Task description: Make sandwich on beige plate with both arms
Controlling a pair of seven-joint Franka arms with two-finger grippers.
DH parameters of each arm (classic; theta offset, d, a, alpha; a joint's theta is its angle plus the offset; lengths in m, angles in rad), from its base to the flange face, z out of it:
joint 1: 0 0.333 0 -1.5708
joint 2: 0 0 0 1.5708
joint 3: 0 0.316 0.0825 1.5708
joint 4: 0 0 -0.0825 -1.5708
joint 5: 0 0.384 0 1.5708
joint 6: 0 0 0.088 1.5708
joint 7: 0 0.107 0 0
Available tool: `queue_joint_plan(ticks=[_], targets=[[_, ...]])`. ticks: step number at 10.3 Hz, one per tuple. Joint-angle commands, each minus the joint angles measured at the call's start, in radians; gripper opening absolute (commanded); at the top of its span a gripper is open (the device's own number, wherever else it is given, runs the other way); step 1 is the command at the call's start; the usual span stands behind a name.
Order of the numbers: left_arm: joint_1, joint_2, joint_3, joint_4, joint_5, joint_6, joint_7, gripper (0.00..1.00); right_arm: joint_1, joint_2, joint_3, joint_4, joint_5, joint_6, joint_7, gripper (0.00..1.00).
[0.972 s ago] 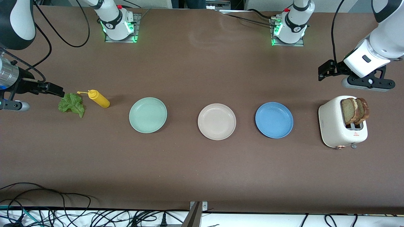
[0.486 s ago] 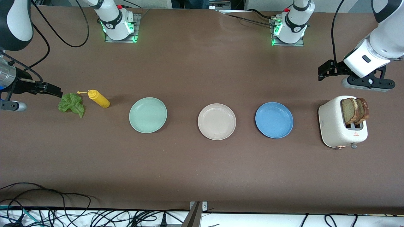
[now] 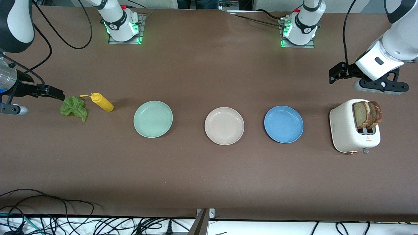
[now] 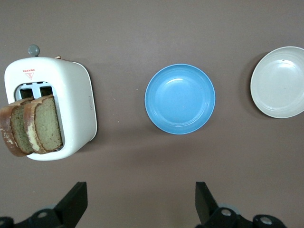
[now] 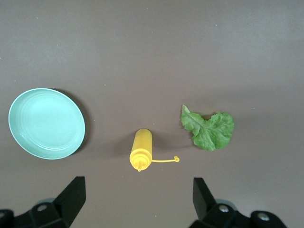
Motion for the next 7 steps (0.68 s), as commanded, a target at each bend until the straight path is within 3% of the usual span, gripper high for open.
queue_joint_plan(ticks=[1, 5, 7], targets=[[-0.003, 0.013, 0.000, 0.024, 0.027, -0.016, -0.001, 1.00, -0.011, 0.009, 0.000, 0.022, 0.016, -0.021, -0.014, 1.00], [0.009, 0.027, 0.005, 0.031, 0.027, -0.014, -0.003, 1.00, -0.010, 0.009, 0.002, 0.022, 0.016, -0.021, -0.014, 1.00], [0.050, 0.111, 0.005, 0.098, 0.027, -0.014, -0.008, 1.00, -0.010, 0.009, 0.000, 0.022, 0.017, -0.021, -0.014, 1.00]])
